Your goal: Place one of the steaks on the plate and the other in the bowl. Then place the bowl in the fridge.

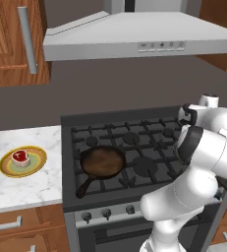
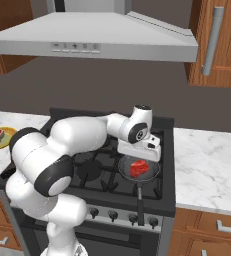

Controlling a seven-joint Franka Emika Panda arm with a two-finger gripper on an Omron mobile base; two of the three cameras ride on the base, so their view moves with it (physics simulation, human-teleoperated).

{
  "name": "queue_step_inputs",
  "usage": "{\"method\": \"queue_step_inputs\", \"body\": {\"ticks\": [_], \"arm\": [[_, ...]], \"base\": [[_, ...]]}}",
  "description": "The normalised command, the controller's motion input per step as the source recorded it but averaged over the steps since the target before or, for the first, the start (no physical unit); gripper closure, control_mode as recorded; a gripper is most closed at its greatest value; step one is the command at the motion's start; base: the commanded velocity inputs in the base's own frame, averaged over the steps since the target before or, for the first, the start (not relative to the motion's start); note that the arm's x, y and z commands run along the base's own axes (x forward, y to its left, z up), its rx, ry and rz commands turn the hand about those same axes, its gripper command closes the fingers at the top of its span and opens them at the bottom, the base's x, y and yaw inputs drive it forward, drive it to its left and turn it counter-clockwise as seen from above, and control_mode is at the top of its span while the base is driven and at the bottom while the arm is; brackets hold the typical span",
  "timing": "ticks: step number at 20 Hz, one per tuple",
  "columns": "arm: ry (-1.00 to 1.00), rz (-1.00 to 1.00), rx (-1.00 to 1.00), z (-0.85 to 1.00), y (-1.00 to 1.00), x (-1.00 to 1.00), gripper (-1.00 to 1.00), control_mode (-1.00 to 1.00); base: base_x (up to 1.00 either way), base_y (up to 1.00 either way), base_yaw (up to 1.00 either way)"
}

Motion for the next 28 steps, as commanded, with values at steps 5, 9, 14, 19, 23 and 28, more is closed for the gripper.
{"method": "queue_step_inputs", "body": {"ticks": [5, 9, 14, 19, 23, 28], "arm": [[0.04, -0.04, 0.0, -0.05, 0.14, -0.38, -1.0, -1.0], [0.0, -0.03, 0.0, -0.14, 0.23, -0.25, -1.0, -1.0], [0.0, 0.0, 0.0, -0.22, 0.1, 0.09, -1.0, -1.0], [0.0, 0.0, 0.0, -0.18, -0.09, 0.14, -1.0, -1.0], [0.0, 0.0, 0.0, -0.16, -0.02, 0.11, -1.0, -1.0], [0.0, 0.0, 0.0, -0.13, -0.04, 0.14, -1.0, -1.0]], "base": [[0.0, 0.0, 0.0], [0.0, 0.0, 0.0], [0.0, 0.0, 0.0], [0.0, 0.0, 0.0], [0.0, 0.0, 0.0], [0.0, 0.0, 0.0]]}}
